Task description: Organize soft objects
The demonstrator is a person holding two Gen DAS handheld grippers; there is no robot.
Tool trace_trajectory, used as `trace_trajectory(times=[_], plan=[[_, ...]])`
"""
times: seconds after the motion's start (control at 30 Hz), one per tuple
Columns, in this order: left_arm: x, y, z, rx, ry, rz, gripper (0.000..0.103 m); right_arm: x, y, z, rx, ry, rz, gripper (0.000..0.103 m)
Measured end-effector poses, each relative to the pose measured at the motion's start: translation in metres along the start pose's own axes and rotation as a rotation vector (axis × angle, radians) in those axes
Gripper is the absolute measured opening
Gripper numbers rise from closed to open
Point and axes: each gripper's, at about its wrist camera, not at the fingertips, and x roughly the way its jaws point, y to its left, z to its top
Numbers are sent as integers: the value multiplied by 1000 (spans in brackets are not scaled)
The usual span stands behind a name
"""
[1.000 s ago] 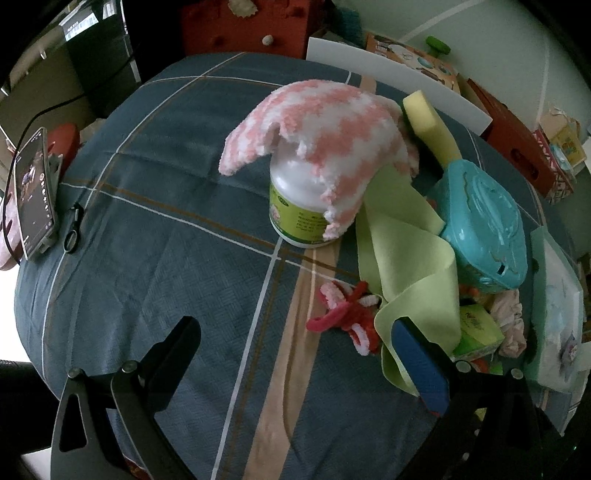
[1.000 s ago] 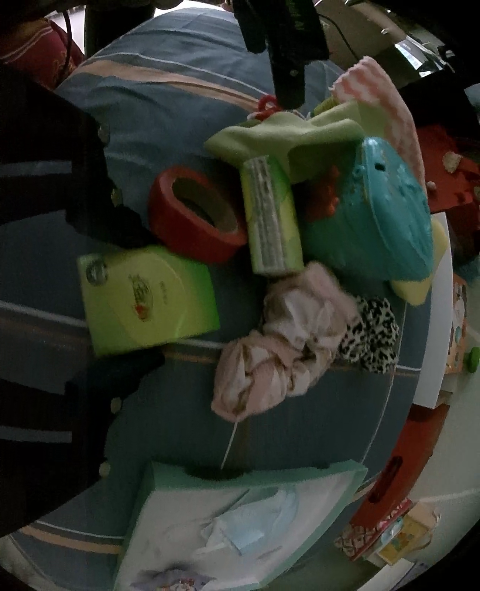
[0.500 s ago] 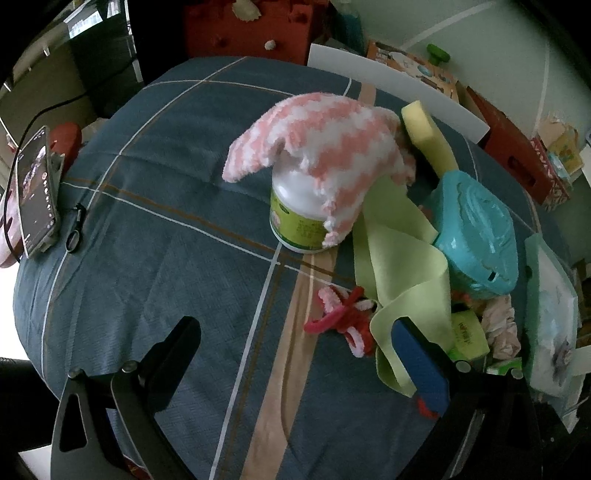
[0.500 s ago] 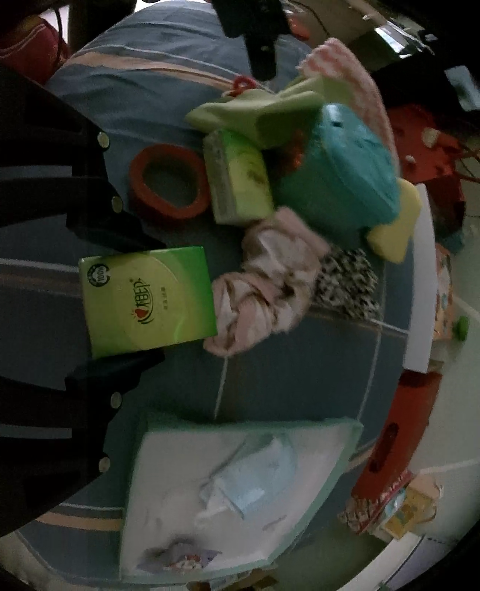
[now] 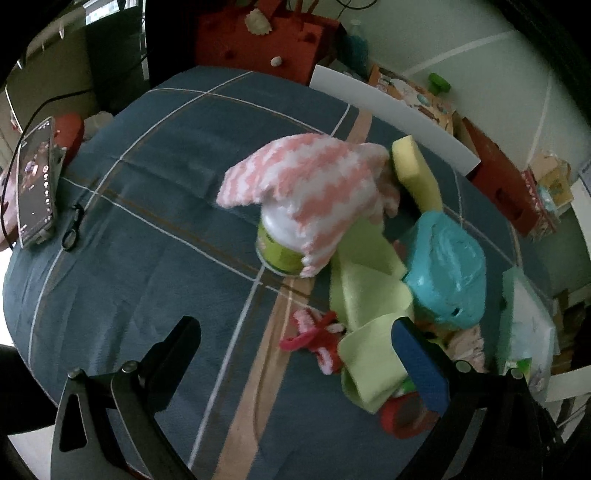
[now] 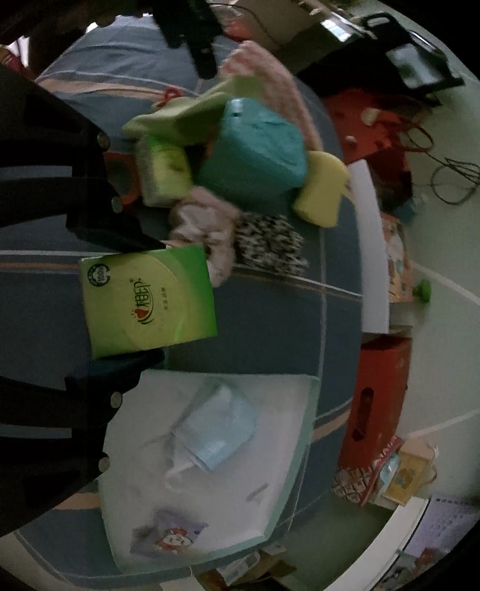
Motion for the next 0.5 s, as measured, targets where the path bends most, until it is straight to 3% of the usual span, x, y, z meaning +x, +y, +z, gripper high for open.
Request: trace_trajectory(times=[0.27,0.4,0.5], plan=[[4,-23,15,-18,-36,-66,102,-7,-3,13,52,-17,1,53],[9,-22,17,-29,-33,-71,92,0,-2,10,58,-6,10,53],[9,-23,12,-5,-25,-86,92,-1,-5,9,65,-5,10,53]])
